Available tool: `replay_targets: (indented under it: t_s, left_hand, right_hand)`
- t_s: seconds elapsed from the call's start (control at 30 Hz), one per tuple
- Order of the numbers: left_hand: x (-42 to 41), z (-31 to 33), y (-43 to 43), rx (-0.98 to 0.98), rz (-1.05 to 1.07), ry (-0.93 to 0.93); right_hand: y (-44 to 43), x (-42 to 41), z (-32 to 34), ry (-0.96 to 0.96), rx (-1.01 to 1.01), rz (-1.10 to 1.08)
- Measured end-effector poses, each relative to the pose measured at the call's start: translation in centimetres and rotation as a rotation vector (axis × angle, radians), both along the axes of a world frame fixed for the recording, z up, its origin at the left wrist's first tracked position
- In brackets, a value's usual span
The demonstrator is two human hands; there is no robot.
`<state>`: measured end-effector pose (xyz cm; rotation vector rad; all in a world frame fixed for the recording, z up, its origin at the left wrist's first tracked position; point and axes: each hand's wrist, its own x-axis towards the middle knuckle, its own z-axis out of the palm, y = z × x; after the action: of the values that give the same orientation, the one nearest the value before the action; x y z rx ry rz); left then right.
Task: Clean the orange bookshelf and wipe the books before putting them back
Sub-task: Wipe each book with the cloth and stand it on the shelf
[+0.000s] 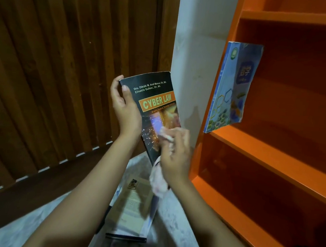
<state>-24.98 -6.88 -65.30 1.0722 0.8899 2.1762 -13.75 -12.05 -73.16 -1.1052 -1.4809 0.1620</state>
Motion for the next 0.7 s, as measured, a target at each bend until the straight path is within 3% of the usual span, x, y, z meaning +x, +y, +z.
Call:
replay_targets:
  t_s: [0.13, 0.33, 0.6, 0.7]
  left_hand:
    - [-0.8, 0.0, 0.0, 0.024, -0.003, -0.013]
    - [-2.1, -0.2, -0.5, -0.046, -0.029, -0.113]
    - [-1.3, -0.4, -1.2, -0.096, -0.228, 0.012]
    - [-1.1, -0.3, -1.4, -0.090, -0.292, 0.015]
  right_hand:
    - [-1.3, -0.6, -1.4, -0.344, 0.221, 0.191]
    - [0.9, 2.2, -1.9, -0.042, -0.152, -0.071]
    - [2.8, -0.2, 4.2, 0.036, -0.017, 0.124]
    - [3.3, -0.5, 5.6, -0.085, 0.056, 0.203]
